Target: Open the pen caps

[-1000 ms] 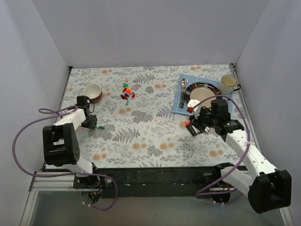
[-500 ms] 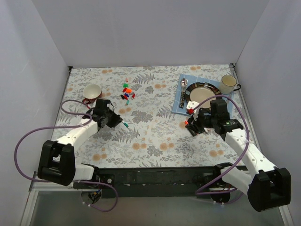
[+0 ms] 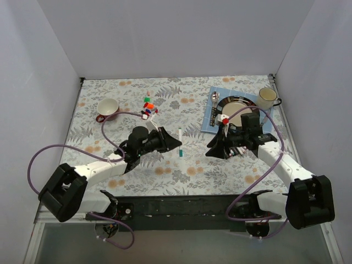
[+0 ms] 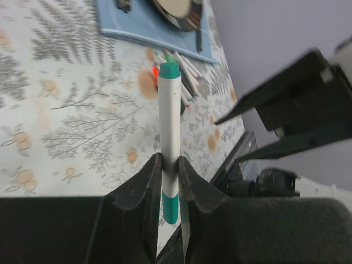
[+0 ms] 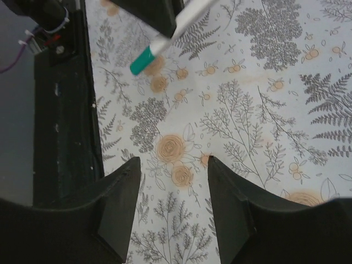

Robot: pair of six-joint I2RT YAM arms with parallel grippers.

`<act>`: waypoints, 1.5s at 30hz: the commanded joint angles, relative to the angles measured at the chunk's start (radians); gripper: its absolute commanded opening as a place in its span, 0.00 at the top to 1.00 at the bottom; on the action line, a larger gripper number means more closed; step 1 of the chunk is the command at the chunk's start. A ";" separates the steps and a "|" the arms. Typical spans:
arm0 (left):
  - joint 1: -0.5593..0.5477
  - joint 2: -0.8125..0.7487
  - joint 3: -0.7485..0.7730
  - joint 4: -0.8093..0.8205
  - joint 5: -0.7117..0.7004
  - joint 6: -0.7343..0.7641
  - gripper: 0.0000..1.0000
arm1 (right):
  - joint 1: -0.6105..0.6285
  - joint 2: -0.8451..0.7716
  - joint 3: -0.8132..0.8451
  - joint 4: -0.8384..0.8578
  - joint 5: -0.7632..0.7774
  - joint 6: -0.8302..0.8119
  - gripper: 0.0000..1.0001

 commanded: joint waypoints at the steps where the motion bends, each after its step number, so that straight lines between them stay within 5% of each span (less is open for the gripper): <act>1: -0.071 0.066 0.018 0.218 0.160 0.168 1.00 | -0.004 0.021 0.055 0.245 -0.158 0.285 0.37; 9: -0.177 0.138 0.027 0.304 0.138 0.272 1.00 | -0.004 0.030 -0.144 0.871 -0.076 0.932 0.19; 20: -0.271 0.267 0.101 0.418 0.071 0.263 1.00 | -0.004 0.029 -0.235 1.002 -0.002 1.068 0.20; 23: -0.283 0.286 0.121 0.430 0.031 0.261 1.00 | -0.004 0.049 -0.240 1.005 -0.010 1.091 0.27; 26: -0.291 0.301 0.128 0.454 0.003 0.257 1.00 | -0.004 0.056 -0.235 1.007 -0.016 1.096 0.44; 29: -0.298 0.312 0.127 0.480 -0.014 0.247 1.00 | -0.004 0.059 -0.237 1.013 -0.022 1.103 0.70; 30: -0.300 0.316 0.122 0.490 -0.017 0.238 1.00 | -0.005 0.059 -0.237 1.016 -0.022 1.103 0.92; 33: -0.303 0.326 0.115 0.517 -0.018 0.226 1.00 | -0.014 0.053 -0.229 1.024 -0.028 1.102 0.99; 36: -0.303 0.312 0.099 0.516 0.038 0.247 0.56 | -0.051 0.032 -0.217 1.010 -0.037 1.088 0.99; 37: -0.302 0.306 0.098 0.499 0.057 0.257 0.33 | -0.062 0.024 -0.217 1.005 -0.037 1.082 0.99; 40: -0.298 0.290 0.095 0.436 0.126 0.286 0.21 | -0.097 0.003 -0.220 1.004 -0.046 1.082 0.99; 45: -0.292 0.321 0.101 0.391 0.195 0.303 0.17 | -0.110 0.006 -0.218 1.005 -0.066 1.091 0.99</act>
